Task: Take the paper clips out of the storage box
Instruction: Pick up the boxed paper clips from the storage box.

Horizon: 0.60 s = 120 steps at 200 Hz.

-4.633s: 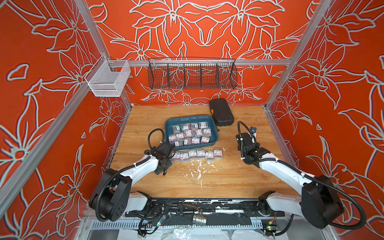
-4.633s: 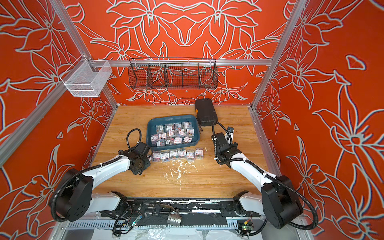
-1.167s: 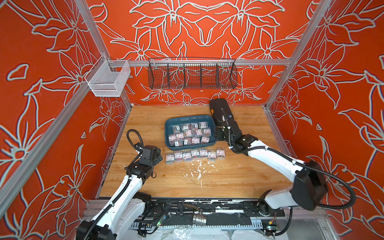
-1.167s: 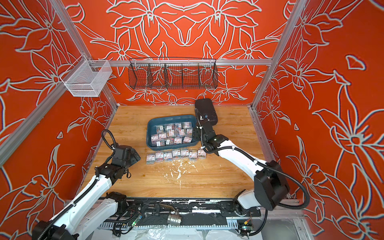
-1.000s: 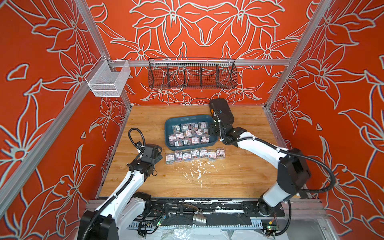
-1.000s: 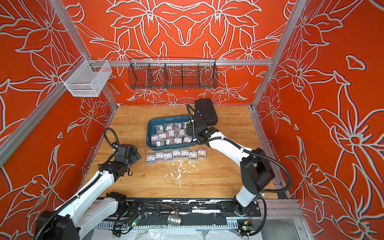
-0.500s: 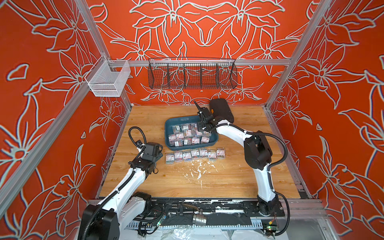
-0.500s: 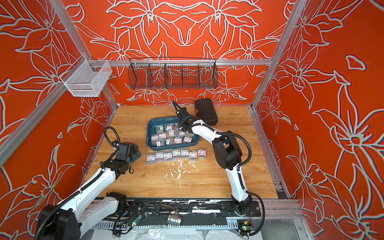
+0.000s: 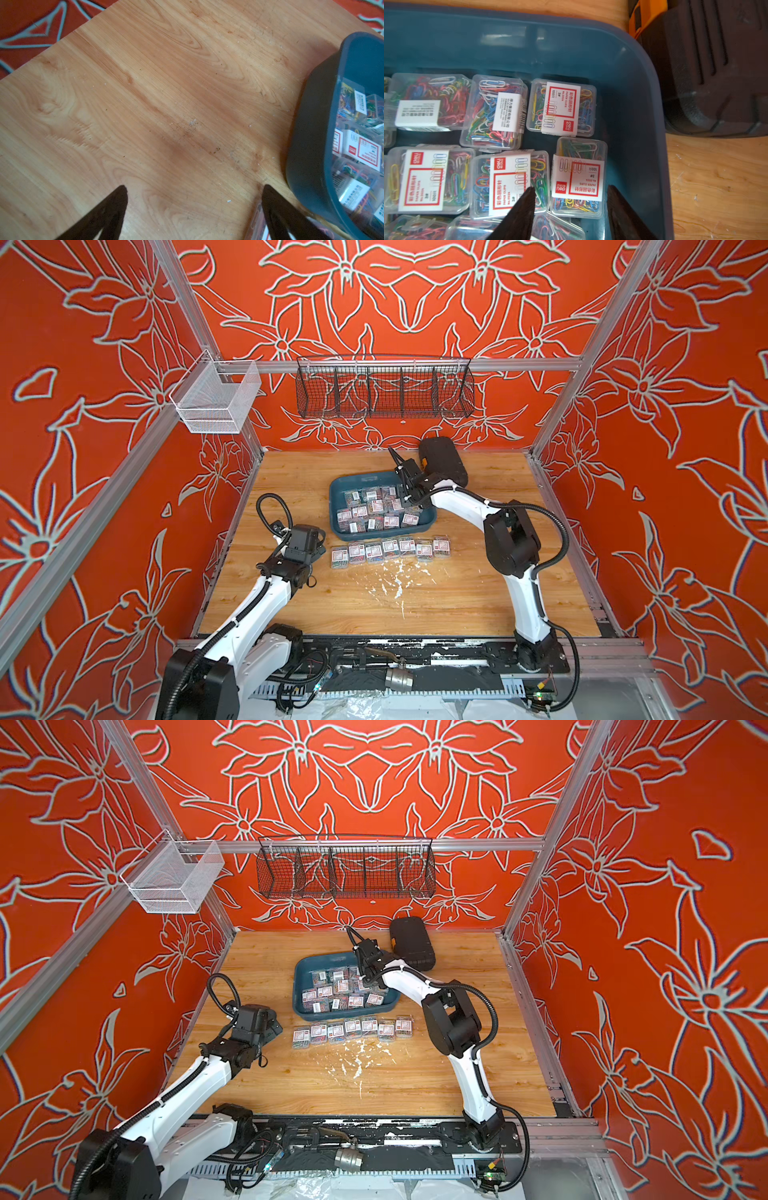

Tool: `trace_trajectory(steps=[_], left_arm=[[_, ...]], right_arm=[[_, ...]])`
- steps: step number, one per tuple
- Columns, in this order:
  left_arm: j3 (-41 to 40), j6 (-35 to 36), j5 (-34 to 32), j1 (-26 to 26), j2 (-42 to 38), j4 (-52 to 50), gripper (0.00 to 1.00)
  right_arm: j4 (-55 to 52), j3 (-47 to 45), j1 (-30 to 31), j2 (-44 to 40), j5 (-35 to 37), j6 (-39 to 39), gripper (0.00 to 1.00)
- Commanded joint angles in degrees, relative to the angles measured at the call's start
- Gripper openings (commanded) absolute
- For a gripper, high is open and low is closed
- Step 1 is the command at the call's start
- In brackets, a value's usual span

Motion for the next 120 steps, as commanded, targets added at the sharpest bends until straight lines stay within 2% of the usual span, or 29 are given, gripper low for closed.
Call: trace_trajectory(steps=[1,120], left_arm=[[-0.66,-1.09,-1.27,0.14,-0.87,-0.04,0.98],[-1.33,-1.31,-1.45,0.11,-1.79,0.16,0.98]], right_arm=[[-1.69,-0.70,-0.72,2.23,-0.59,2.01,0.57],[-3.23,2.53,-3.31,8.52,-6.51,3.46,0.63]])
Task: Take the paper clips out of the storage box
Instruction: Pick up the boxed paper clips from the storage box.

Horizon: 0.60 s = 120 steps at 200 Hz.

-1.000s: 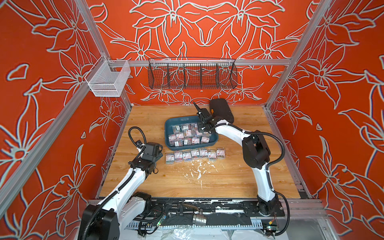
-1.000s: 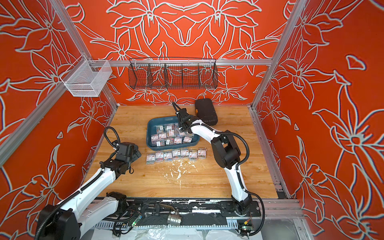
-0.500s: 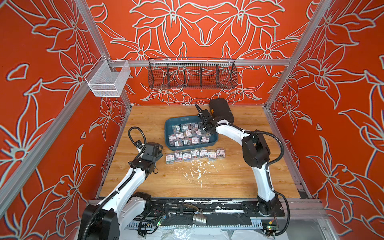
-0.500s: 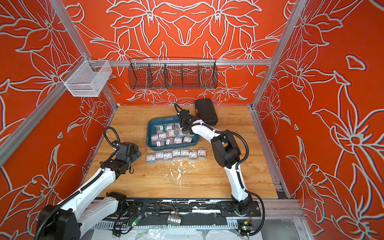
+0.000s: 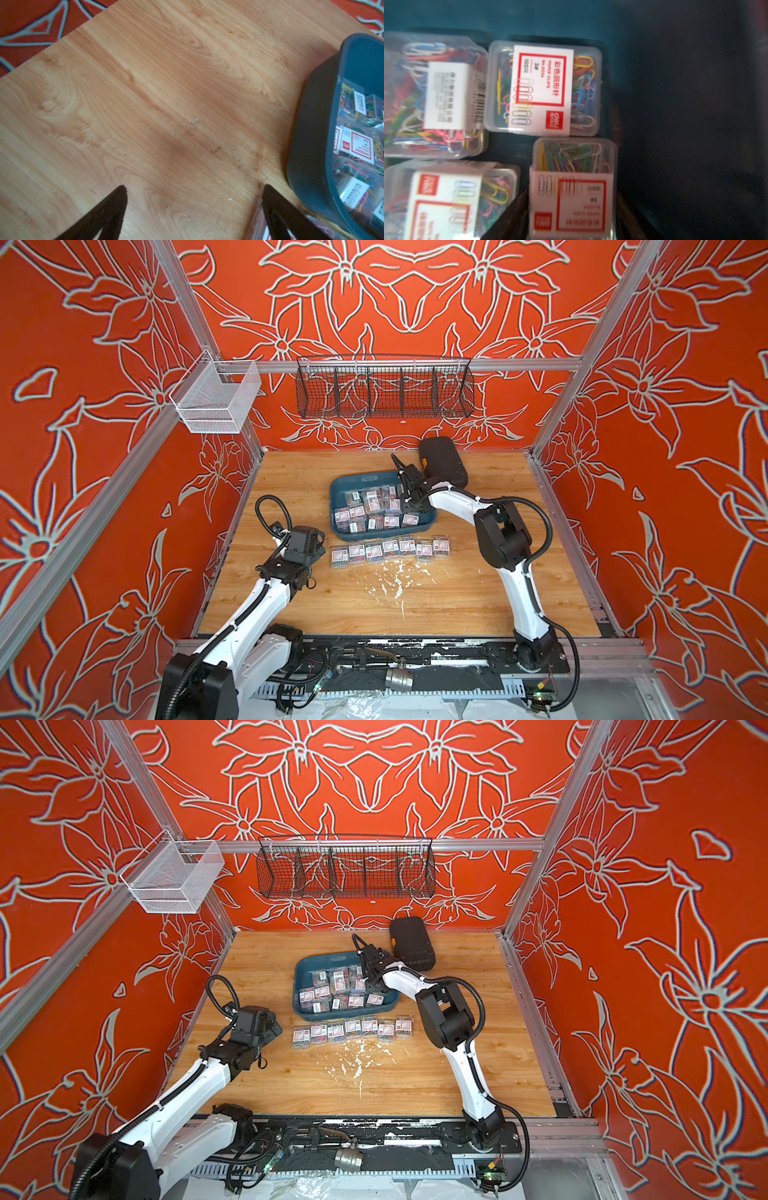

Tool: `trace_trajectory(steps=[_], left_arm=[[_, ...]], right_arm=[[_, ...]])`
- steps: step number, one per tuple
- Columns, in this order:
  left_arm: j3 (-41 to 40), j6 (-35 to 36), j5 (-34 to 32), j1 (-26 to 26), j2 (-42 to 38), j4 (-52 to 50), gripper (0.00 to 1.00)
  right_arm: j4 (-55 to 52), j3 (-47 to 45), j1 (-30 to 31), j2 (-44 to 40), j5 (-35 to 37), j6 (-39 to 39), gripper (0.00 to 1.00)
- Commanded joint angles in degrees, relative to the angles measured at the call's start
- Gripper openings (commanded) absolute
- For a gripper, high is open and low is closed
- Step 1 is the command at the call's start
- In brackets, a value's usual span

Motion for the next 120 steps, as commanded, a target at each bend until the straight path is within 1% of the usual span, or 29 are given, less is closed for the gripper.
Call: trace_trajectory(steps=[1,70,96,120], left_arm=[[-0.47,-1.09,-1.45,0.17,-0.62,0.19,0.98],[-0.45,-1.18,-1.65,0.13,-0.48,0.29,0.99],[-0.54,-1.09,-1.63,0.13,-0.67,0.36,0.99],[-0.80,-1.00,-1.66,0.10,-1.00,0.63,0.98]], right_arm=[[-3.40,1.65,-1.21,2.23,-2.06,1.04,0.63],[-3.84,2.33,-1.45,1.75,-3.09,0.98,0.52],[-3.76,2.57,-1.49,-0.26,-3.32,0.58,0.48],[-3.76,2.21,-1.50,-3.02,-2.23,0.02,0.47]])
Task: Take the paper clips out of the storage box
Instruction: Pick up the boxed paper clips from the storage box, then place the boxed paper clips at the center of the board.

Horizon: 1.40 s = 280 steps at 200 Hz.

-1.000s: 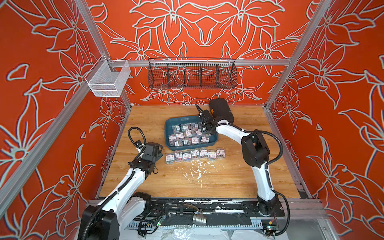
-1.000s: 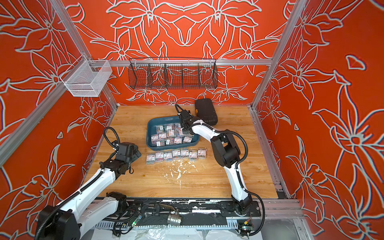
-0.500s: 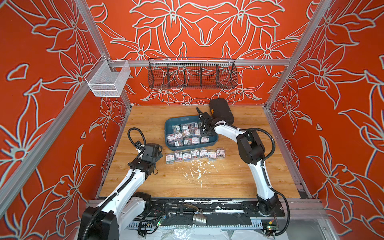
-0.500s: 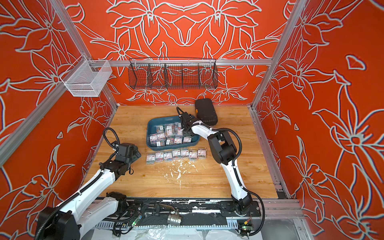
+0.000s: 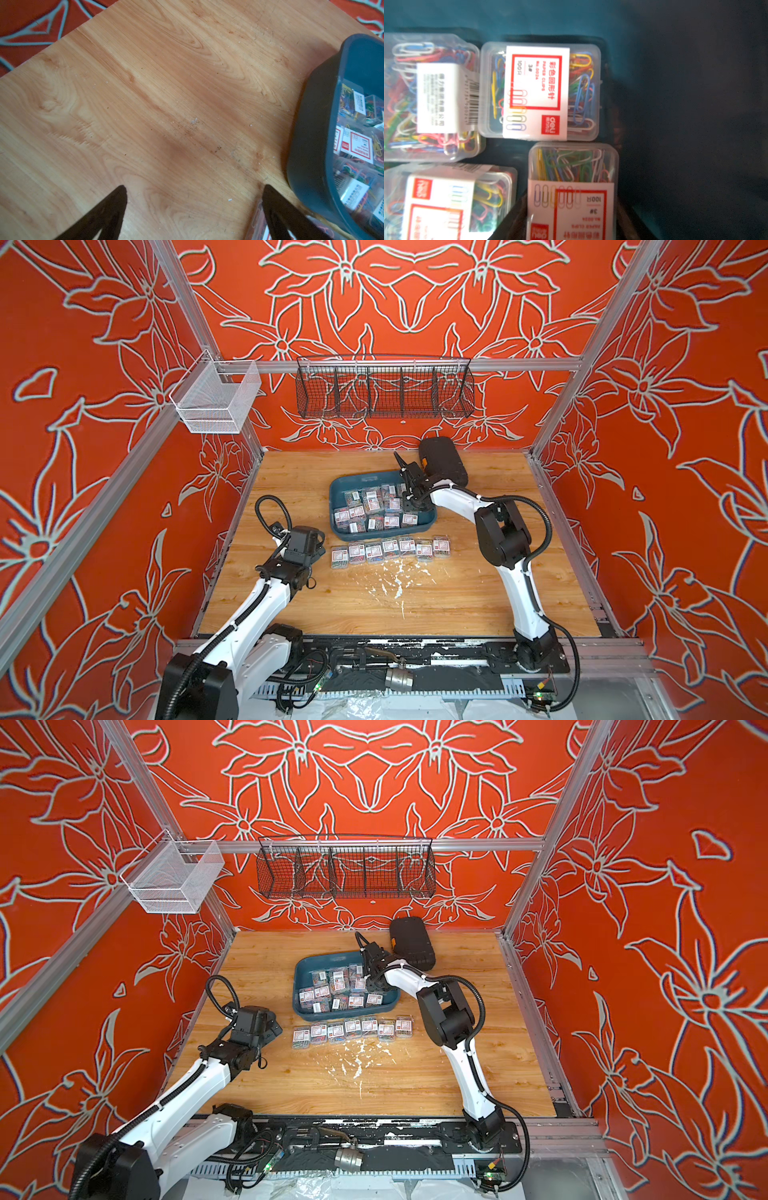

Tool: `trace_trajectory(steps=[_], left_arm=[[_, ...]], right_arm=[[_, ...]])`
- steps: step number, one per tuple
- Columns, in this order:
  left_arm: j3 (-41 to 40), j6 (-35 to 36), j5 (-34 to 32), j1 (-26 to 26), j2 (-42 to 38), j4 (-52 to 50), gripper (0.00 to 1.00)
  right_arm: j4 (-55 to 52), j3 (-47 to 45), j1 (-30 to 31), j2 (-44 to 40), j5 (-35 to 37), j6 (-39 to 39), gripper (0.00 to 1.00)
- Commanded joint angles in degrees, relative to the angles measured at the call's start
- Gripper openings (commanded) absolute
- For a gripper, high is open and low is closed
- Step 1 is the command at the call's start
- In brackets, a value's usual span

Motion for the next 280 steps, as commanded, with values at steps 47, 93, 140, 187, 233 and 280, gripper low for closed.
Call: trace_trajectory(steps=[47,93,140,187,233,280], left_arm=[[-0.82,-0.78,-1.74,0.13,-0.99,0.87,0.99],[-1.72,-0.60,-1.76,0.13,-2.64,1.50,0.99],[-2.69,-0.41,-1.64,0.12,-4.40,1.94,0.99],[-3.64,-0.41,-1.73,0.13,-6.18,2.34,1.00],[-3.56,-0.14,-1.66,0.12,-5.84,2.73,1.00],[-3.23,0.03,-1.10,0.11,-5.26,2.69,1.00]], right_arm=[[-1.38,-2.86,-0.24,-10.69,0.80,-0.43,0.44],[0.10,-9.56,-0.04,-18.98,1.29,0.43,0.41],[1.25,-18.61,0.09,-28.84,2.01,2.06,0.39],[2.15,-29.87,0.06,-40.20,4.06,3.78,0.38],[2.70,-42.67,0.11,-51.51,6.15,6.18,0.38],[4.21,-55.32,0.11,-60.05,8.51,9.68,0.38]])
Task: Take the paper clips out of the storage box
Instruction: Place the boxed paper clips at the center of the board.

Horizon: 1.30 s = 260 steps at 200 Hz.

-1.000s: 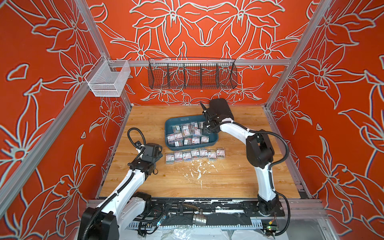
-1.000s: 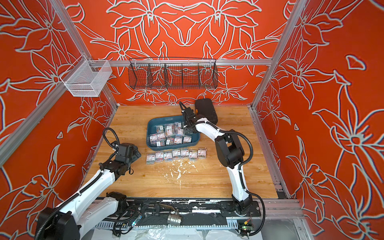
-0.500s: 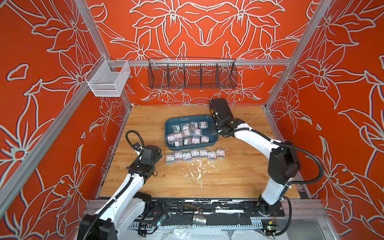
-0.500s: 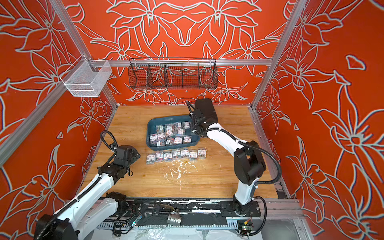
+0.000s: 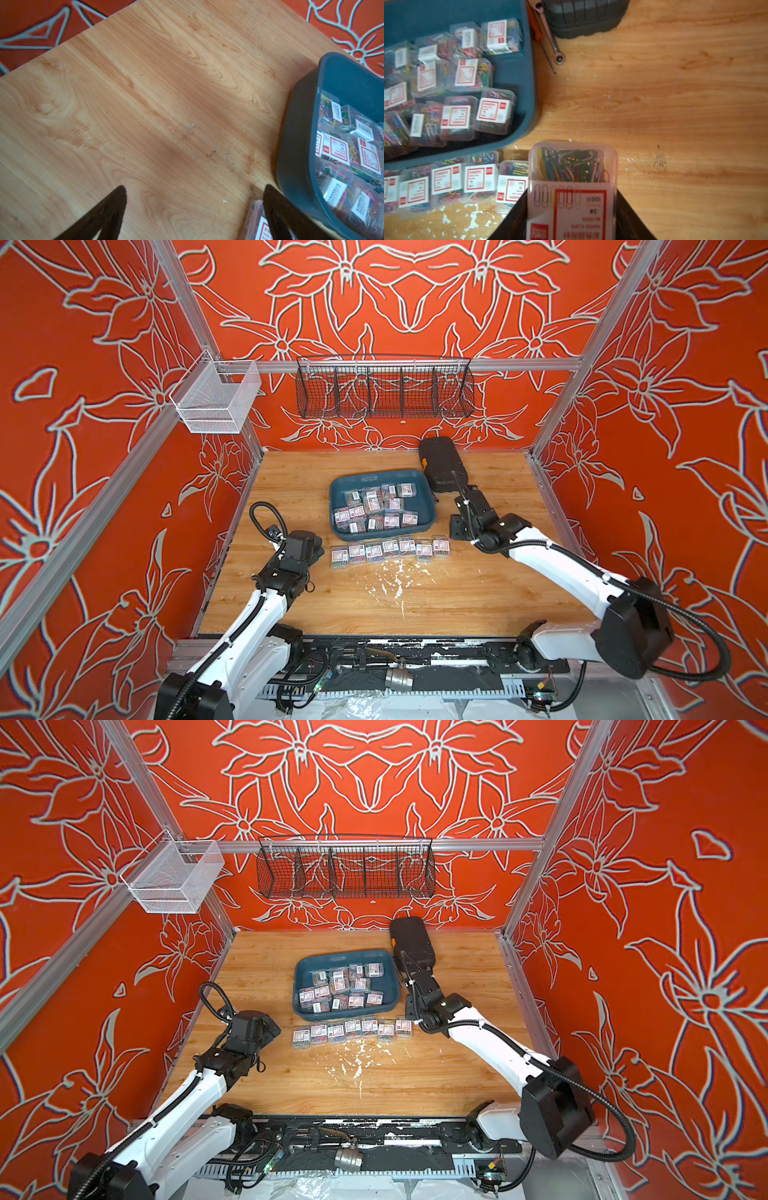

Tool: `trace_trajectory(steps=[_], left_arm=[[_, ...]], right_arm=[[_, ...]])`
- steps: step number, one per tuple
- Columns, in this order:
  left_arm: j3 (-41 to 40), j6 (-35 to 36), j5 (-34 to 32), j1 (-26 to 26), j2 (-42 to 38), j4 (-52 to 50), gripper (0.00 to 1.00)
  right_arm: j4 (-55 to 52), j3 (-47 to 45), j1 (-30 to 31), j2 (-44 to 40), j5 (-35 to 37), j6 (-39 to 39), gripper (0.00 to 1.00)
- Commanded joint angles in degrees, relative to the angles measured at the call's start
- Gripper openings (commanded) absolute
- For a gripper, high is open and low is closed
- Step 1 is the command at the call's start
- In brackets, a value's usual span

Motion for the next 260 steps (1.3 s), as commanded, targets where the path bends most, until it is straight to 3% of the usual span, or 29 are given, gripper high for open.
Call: trace_trajectory(steps=[1,48,98,196,224,260], left_arm=[[-0.18,-0.06,-0.93,0.12,0.05,0.35,1.00],[-0.75,0.25,-0.51,0.13,-0.76,0.81,1.00],[-0.84,0.38,-0.78,0.13,-1.02,1.03,0.99],[-2.24,0.82,-0.06,0.13,-3.65,1.95,0.99],[-2.21,0.80,0.05,0.16,-3.57,1.87,0.99],[-2.29,0.91,0.12,0.13,-3.75,1.90,0.99]], right_arm=[[1.08,-4.09,0.09,-2.99,2.78,3.47,0.38],[-2.16,-8.42,0.09,-3.14,3.89,7.66,0.34],[-0.64,-9.65,-0.24,-0.86,5.24,6.33,0.36],[6.01,-1.93,-3.87,16.25,-3.46,2.42,0.35],[6.85,-1.96,-3.96,17.16,-3.55,2.24,0.37],[8.43,-3.16,-4.22,17.48,-3.99,2.39,0.49]])
